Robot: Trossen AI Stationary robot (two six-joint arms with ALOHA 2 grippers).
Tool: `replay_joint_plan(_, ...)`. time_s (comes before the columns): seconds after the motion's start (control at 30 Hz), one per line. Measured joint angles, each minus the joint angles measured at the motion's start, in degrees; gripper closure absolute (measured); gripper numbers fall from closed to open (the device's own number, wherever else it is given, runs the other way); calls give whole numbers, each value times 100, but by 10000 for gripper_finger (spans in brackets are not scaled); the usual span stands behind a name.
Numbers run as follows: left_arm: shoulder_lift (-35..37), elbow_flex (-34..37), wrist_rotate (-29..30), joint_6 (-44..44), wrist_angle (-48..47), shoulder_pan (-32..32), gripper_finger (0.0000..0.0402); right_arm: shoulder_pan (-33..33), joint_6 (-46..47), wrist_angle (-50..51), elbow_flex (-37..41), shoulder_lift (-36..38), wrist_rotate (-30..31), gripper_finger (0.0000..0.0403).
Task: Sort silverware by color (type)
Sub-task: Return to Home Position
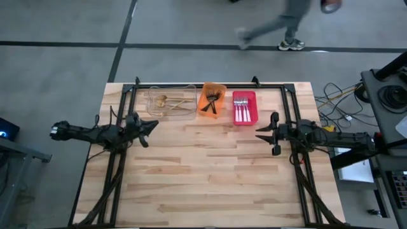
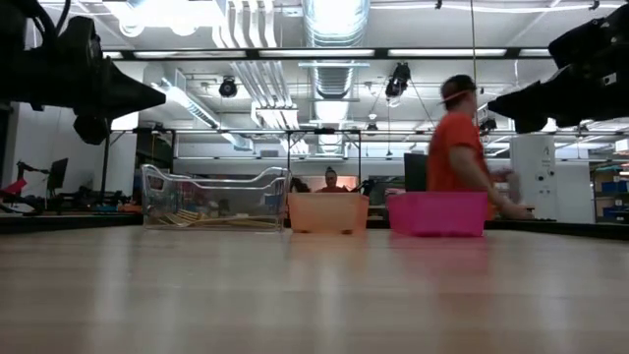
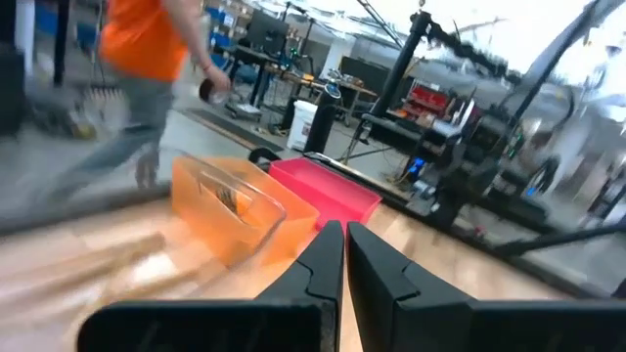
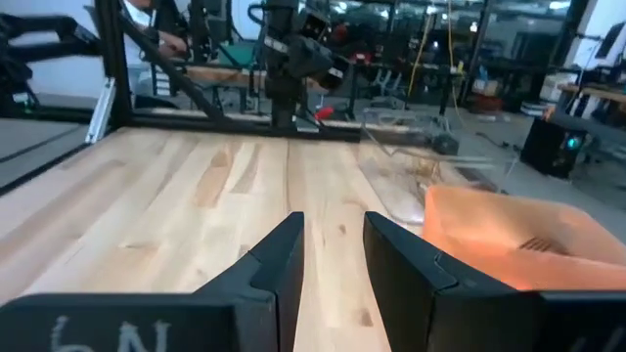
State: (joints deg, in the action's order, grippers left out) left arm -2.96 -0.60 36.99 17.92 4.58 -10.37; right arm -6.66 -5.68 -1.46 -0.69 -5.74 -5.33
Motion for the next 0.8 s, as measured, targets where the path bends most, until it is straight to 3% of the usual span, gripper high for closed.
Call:
replay_joint_plan(0.2,-124,-2,0,1306,2,0,401,-2,260,51,0,-450,766,303)
replay_joint_plan(0.33,-204,-2,0,1200,2,0,401,-2,716,51,1,-855,793,303)
replay_joint_plan(0.8,-344,-6,-6,961,11,0,401,-2,720,49,6,-1633,814,303)
